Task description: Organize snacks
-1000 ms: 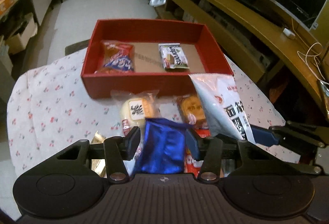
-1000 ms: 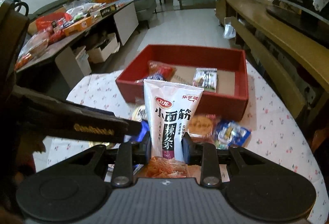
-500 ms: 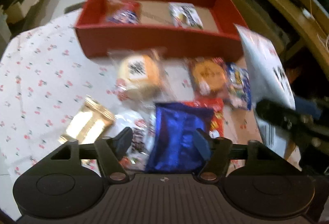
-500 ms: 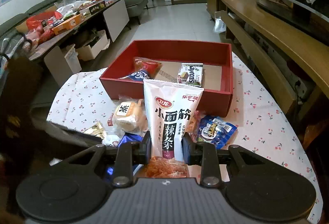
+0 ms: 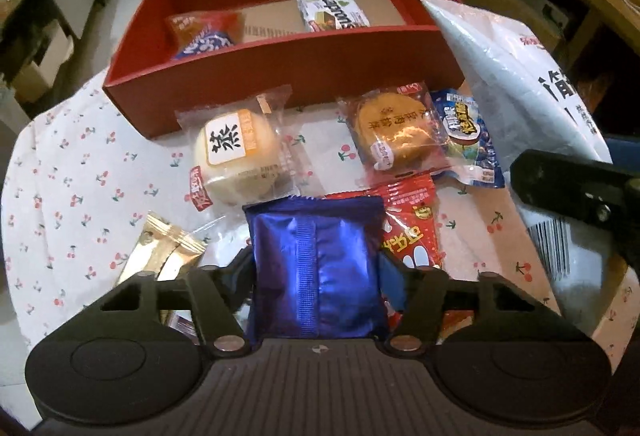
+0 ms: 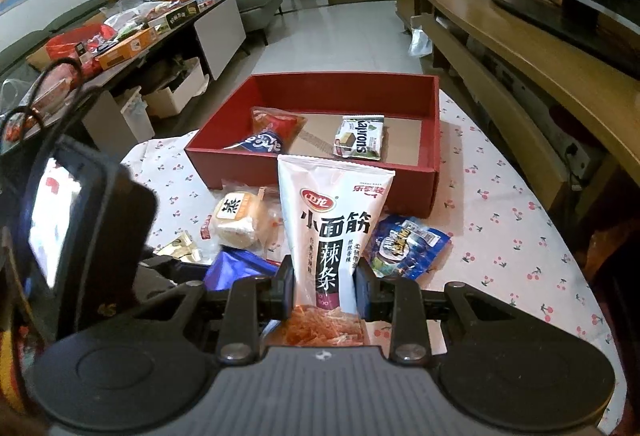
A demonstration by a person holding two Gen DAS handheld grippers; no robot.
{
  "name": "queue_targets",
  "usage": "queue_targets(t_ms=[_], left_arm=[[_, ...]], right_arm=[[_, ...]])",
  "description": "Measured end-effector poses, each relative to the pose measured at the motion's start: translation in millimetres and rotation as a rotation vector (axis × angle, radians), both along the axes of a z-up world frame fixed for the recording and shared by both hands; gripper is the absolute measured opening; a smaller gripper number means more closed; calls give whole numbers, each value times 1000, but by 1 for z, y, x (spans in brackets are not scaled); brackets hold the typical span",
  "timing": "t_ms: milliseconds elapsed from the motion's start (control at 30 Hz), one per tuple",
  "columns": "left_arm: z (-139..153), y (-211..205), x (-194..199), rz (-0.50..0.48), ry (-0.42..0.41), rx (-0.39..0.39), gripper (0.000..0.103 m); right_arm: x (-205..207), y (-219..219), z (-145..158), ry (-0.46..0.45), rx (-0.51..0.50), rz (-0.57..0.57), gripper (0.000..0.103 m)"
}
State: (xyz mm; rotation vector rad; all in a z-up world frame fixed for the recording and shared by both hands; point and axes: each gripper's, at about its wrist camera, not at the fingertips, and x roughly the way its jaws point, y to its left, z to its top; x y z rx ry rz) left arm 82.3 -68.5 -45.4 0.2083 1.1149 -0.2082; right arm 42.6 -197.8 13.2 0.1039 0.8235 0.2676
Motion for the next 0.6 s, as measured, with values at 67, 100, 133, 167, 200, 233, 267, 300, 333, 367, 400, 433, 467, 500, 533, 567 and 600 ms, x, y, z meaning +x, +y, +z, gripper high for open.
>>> queue_targets(t_ms=[67,100,133,167,200,233,267,300,333,367,400,433,467,500,533,567,600], left_arm=[[3,4,-2,1,0,-20,67],[5,4,-3,-1,-7,-20,67],[8,5,-4,-1,-15,-20,67],[11,6,-5,-1,-21,-27,67],[15,7,-6,0,-26,-37,67],[18,9,-6,3,-31,-49,67],[21,10,-6,6,-36,-58,67],[23,12,-5,8,-42,-67,67],[27,13,-4,11,-47,-75,67],[30,14,-4,15,-53,-84,67],[32,16,-3,19,-57,-94,67],[35,18,-2,24,-61,-105,67],[37,19,0,28,-65,-112,67],[39,20,1,32,-70,-119,67],[41,21,2,36,-75,-125,67],[44,21,3,39,-78,-131,67],[45,22,5,42,-81,-138,67]], right_arm=[[-2,-1,2,-5,3,-1,46],[-2,-1,2,-8,4,-2,46],[-2,-1,3,-9,5,-3,46],[-2,-2,3,-10,5,-4,46],[-2,-2,3,-10,4,-5,46],[-2,-1,3,-10,2,-6,46],[-2,-1,3,-10,2,-8,46],[-2,-1,3,-11,2,-8,46],[-2,-1,3,-12,2,-9,46],[-2,-1,3,-13,3,-10,46],[-2,-1,4,-14,3,-11,46],[-2,-1,3,-15,1,-10,46],[-2,0,3,-16,-1,-9,46],[-2,0,4,-17,-2,-9,46],[-1,1,4,-17,-3,-9,46],[-1,1,4,-19,-4,-10,46],[0,1,4,-20,-4,-12,46]])
